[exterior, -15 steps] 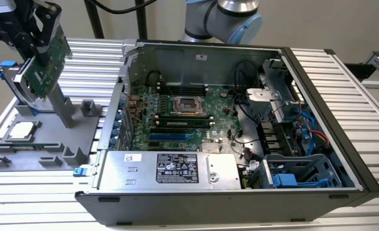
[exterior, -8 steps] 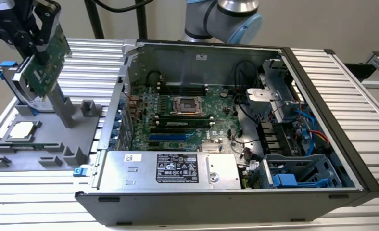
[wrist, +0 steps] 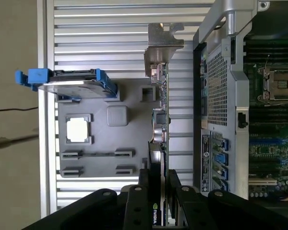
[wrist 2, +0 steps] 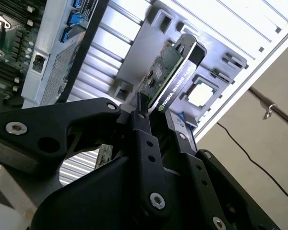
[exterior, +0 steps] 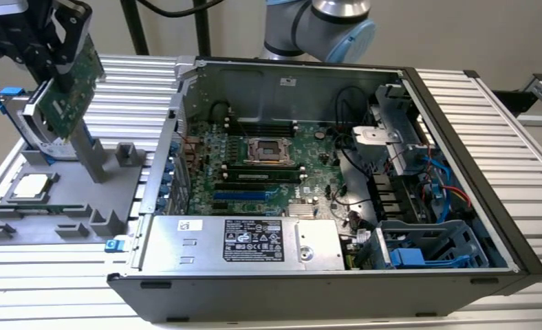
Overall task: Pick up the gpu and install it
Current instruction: 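Pick up the gpu and move the gpu toward the slot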
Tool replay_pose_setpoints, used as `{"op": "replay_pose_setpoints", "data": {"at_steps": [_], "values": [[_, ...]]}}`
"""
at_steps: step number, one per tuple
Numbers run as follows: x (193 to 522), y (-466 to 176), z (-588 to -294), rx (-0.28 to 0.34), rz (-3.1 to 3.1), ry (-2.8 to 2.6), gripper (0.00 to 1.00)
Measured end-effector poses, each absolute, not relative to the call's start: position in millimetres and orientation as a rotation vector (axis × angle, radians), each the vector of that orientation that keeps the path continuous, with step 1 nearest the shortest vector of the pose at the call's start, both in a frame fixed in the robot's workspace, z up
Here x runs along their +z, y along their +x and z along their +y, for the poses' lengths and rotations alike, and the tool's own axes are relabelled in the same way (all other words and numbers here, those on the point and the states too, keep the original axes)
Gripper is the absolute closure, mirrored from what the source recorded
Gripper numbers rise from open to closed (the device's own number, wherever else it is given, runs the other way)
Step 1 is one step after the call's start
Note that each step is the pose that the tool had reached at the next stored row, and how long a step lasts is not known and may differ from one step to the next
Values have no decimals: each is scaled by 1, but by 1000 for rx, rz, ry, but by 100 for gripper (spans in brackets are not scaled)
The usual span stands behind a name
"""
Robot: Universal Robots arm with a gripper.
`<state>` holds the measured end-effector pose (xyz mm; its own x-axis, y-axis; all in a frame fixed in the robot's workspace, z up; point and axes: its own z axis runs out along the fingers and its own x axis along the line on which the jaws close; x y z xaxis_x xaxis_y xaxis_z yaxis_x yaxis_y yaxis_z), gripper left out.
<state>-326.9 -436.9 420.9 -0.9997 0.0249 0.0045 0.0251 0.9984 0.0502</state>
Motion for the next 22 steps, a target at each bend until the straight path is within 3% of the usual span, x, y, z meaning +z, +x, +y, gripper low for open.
{"op": "replay_pose_setpoints", "data": {"at_steps": [22], "values": [[422, -292, -437, -79, -3136, -29, 100]]}}
